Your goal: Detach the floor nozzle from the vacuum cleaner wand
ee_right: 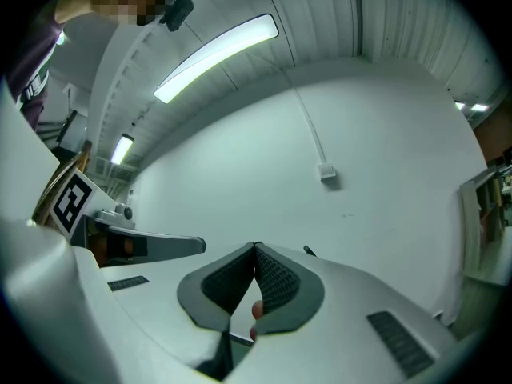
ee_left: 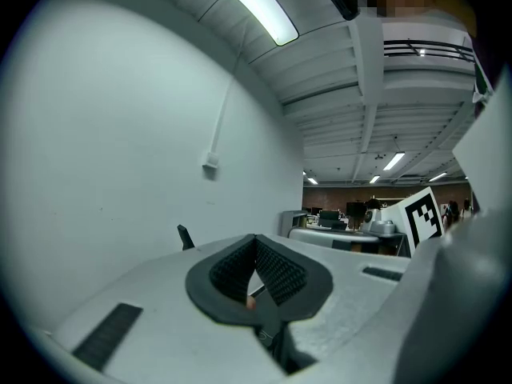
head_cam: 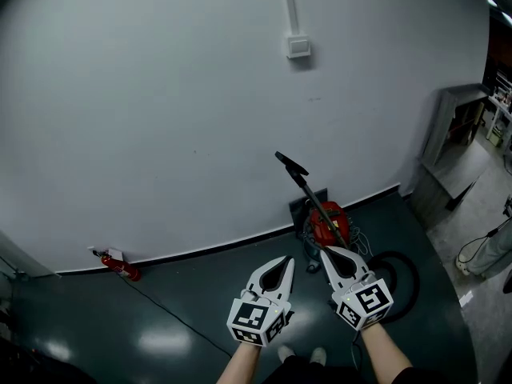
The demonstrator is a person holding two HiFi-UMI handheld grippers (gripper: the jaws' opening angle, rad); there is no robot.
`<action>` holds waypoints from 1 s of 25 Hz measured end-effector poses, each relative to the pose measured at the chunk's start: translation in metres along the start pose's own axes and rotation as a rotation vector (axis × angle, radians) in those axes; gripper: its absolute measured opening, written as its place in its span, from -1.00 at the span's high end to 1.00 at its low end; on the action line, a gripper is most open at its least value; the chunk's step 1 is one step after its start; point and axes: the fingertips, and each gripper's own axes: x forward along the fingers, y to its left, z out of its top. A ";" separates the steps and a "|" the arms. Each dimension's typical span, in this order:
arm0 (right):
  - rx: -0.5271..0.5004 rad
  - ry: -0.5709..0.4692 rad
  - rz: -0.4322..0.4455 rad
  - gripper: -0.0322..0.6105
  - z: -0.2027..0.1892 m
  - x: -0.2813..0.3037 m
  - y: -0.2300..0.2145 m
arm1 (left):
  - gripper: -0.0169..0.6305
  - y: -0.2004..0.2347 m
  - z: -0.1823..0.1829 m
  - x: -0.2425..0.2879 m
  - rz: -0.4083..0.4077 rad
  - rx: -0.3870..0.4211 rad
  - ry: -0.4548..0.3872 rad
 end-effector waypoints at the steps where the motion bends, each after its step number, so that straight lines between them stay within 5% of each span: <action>1: 0.005 0.000 0.004 0.85 -0.001 0.000 0.001 | 0.93 0.001 -0.001 -0.001 0.002 -0.004 0.003; 25: 0.040 0.072 -0.092 0.85 -0.042 0.059 -0.014 | 0.93 0.081 -0.036 0.022 -0.041 -0.076 0.077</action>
